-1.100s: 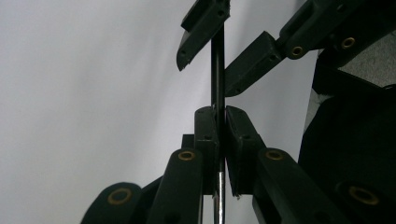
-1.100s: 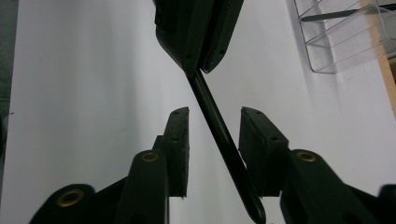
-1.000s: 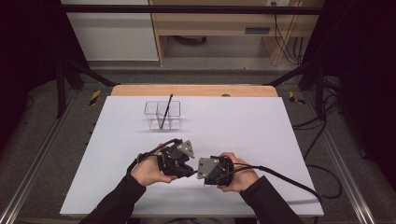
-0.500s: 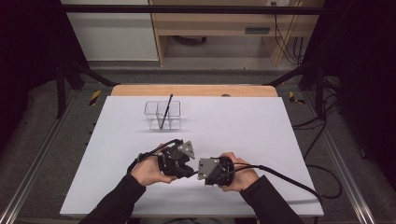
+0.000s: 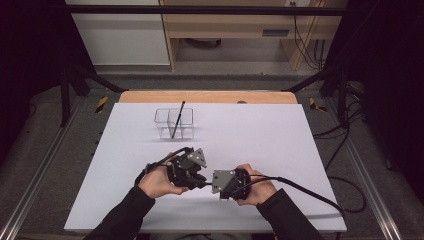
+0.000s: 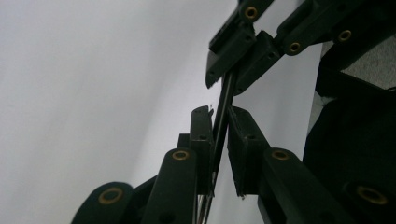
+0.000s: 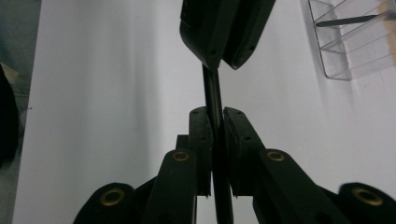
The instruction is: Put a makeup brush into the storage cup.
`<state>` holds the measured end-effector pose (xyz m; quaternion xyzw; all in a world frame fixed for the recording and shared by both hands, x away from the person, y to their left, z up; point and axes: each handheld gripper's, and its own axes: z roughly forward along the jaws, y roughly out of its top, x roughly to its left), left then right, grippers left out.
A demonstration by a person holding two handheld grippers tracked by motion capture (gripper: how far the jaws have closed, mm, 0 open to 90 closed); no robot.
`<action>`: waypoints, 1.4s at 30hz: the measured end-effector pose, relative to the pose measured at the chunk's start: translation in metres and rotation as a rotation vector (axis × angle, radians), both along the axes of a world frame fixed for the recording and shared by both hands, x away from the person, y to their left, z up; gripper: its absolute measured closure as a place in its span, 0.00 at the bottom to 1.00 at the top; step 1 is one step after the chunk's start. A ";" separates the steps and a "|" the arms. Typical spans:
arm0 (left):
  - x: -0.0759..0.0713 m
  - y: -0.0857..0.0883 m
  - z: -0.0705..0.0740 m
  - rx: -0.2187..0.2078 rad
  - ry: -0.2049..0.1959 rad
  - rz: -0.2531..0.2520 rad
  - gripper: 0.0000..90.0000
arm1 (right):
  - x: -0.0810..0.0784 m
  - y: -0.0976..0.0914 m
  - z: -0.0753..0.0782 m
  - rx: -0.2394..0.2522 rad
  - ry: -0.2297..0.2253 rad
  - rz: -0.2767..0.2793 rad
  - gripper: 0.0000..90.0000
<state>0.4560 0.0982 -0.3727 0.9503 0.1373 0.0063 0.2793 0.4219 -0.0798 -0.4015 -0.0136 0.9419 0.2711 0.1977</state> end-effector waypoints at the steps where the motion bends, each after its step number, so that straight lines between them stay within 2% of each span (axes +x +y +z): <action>1: 0.000 0.001 0.000 -0.014 0.002 0.010 0.88 | 0.000 0.000 -0.001 0.005 0.003 -0.003 0.93; 5: 0.000 0.003 0.000 -0.018 -0.008 0.013 0.87 | 0.001 0.001 -0.002 0.018 0.020 -0.009 0.93; 8: 0.002 0.007 0.003 -0.043 -0.030 0.034 0.79 | 0.002 0.001 -0.004 0.017 0.028 -0.021 0.93; 9: 0.002 0.009 0.004 -0.068 -0.037 0.065 0.75 | 0.003 0.001 -0.004 0.010 0.036 -0.024 0.93; 14: 0.006 0.022 0.011 -0.102 -0.089 0.123 0.57 | 0.008 -0.003 -0.006 0.019 0.045 -0.063 0.93; 15: 0.007 0.025 0.012 -0.123 -0.107 0.144 0.54 | 0.008 -0.005 -0.006 0.025 0.045 -0.077 0.93; 17: 0.008 0.032 0.013 -0.148 -0.118 0.176 0.48 | 0.010 -0.008 -0.006 0.034 0.040 -0.100 0.93; 20: 0.009 0.041 0.014 -0.194 -0.149 0.239 0.39 | 0.013 -0.014 -0.004 0.047 0.055 -0.131 0.93; 24: 0.008 0.050 0.012 -0.230 -0.175 0.285 0.30 | 0.016 -0.021 -0.003 0.070 0.059 -0.182 0.93; 27: 0.006 0.057 0.008 -0.238 -0.190 0.326 0.24 | 0.020 -0.027 -0.004 0.086 0.059 -0.212 0.93; 32: 0.003 0.070 0.000 -0.290 -0.178 0.376 0.21 | 0.022 -0.037 -0.004 0.137 0.073 -0.262 0.93; 34: 0.002 0.074 -0.003 -0.302 -0.191 0.399 0.20 | 0.023 -0.040 -0.004 0.144 0.073 -0.271 0.93; 42: -0.003 0.085 -0.008 -0.395 -0.213 0.462 0.19 | 0.023 -0.047 -0.007 0.229 0.091 -0.350 0.93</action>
